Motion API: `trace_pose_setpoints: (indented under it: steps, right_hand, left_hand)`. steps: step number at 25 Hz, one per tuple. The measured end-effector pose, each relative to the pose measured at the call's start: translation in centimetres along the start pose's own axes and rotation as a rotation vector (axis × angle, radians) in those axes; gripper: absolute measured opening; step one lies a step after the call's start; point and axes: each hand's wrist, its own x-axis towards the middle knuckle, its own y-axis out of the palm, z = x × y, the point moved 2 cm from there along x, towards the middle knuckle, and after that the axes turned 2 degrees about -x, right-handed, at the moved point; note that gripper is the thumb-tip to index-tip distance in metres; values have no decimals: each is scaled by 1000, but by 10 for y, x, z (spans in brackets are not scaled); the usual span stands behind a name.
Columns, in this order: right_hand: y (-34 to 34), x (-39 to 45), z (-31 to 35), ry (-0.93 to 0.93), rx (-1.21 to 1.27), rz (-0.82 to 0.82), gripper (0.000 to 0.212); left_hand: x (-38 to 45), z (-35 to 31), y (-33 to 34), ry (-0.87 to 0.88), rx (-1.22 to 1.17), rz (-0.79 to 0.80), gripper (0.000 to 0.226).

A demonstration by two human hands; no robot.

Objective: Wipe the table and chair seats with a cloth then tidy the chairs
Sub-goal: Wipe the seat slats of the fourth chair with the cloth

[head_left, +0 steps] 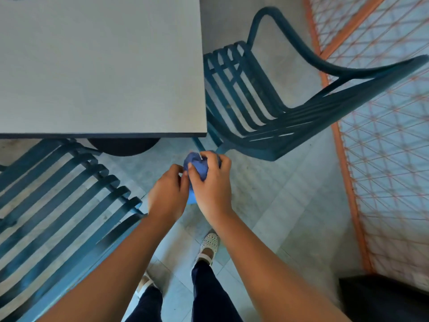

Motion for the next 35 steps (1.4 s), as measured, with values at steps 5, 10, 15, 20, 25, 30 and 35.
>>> trace_pose_setpoints:
  steps: [5, 10, 15, 20, 25, 30, 35]
  right_hand:
    - [-53, 15, 25, -41, 21, 30, 37]
    - [-90, 43, 35, -48, -42, 23, 36]
    - [-101, 63, 43, -34, -150, 58, 35]
    - [-117, 108, 33, 76, -138, 101, 36]
    - [-142, 149, 13, 183, -124, 86, 35]
    - [-177, 191, -12, 161, -195, 47, 35]
    - [-208, 234, -41, 94, -300, 117, 32]
  left_hand:
    - [-10, -59, 3, -58, -442, -63, 21]
    - [0, -104, 18, -114, -662, -36, 16]
    - [32, -121, 29, -161, -666, -38, 18]
    - [58, -141, 32, -188, -636, 27, 43]
    - [88, -155, 45, -82, -242, 99, 49]
    - [102, -173, 65, -131, 77, 299, 71]
    - [120, -212, 87, -174, 245, 356, 76]
